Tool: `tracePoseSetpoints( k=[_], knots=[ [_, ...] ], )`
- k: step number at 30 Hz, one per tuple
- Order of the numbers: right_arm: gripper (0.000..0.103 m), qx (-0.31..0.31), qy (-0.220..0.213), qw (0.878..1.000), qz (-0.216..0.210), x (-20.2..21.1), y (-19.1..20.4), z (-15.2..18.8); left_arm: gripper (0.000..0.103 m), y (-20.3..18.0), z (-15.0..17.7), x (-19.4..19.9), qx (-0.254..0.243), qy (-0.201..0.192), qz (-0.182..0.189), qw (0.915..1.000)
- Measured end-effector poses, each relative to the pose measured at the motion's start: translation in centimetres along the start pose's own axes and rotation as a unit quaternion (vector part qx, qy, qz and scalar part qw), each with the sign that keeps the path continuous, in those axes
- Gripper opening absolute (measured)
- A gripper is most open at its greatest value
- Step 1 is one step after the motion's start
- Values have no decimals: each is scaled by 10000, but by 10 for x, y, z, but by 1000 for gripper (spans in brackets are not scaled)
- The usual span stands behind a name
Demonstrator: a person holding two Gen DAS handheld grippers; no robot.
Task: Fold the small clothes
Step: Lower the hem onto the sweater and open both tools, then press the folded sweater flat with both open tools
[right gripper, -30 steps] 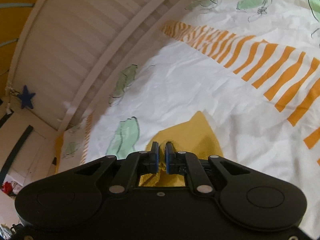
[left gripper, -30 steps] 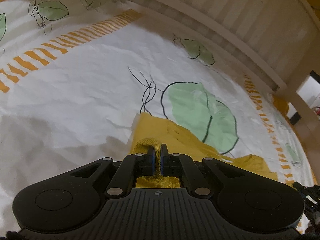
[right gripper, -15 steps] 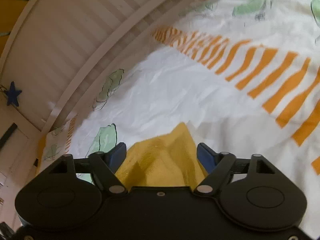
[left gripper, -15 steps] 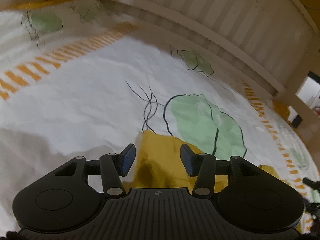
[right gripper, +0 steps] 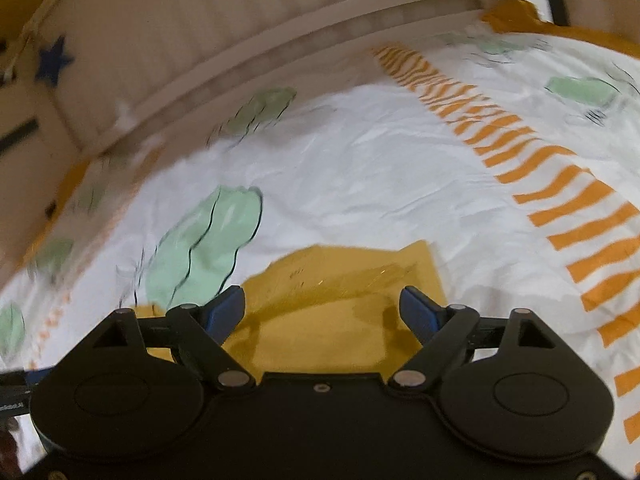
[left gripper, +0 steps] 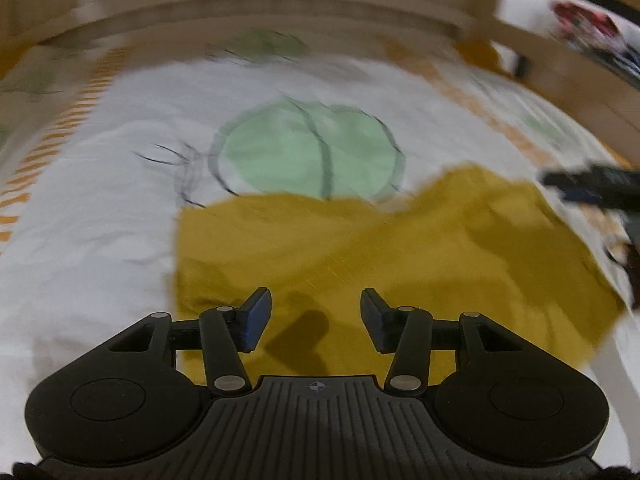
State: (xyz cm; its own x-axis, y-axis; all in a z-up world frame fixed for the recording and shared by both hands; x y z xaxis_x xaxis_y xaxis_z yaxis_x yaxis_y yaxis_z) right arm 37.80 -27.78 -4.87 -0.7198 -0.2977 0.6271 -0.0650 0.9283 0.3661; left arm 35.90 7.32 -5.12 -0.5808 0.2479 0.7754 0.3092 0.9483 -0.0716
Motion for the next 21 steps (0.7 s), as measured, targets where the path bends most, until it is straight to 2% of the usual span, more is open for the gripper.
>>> tracePoseSetpoints(
  k=[4, 7, 12, 16, 21],
  knots=[
    [86, 372, 238, 9990, 56, -7, 11, 6, 48, 2, 11, -15, -24, 332, 117, 9994],
    [86, 471, 374, 9982, 87, -12, 14, 11, 48, 11, 11, -29, 229, 297, -20, 9993],
    [86, 422, 429, 9981, 108, -15, 13, 13, 48, 27, -10, -50, 789, 71, -100, 9968],
    [87, 444, 456, 9979, 139, -16, 12, 14, 48, 35, -30, -70, 787, 125, -220, 9966],
    [87, 446, 498, 9976, 159, -19, 13, 15, 48, 48, -49, -81, 1093, 168, -299, 9934]
  ],
)
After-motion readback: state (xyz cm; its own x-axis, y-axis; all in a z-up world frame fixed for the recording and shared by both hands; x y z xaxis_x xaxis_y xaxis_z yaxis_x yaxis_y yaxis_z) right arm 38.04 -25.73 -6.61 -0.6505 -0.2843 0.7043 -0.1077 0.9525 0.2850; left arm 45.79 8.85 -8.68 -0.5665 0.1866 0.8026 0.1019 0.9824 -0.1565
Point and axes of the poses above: each gripper's, at about its wrist camera, not at the fingertips, and x roughly against the way its jaws point, y to its left, z to its underside, the point moved 2 cm from there along -x, roughly the way its jaws point, and after that the axes turned 5 degrees about y, right-handed, at the moved point
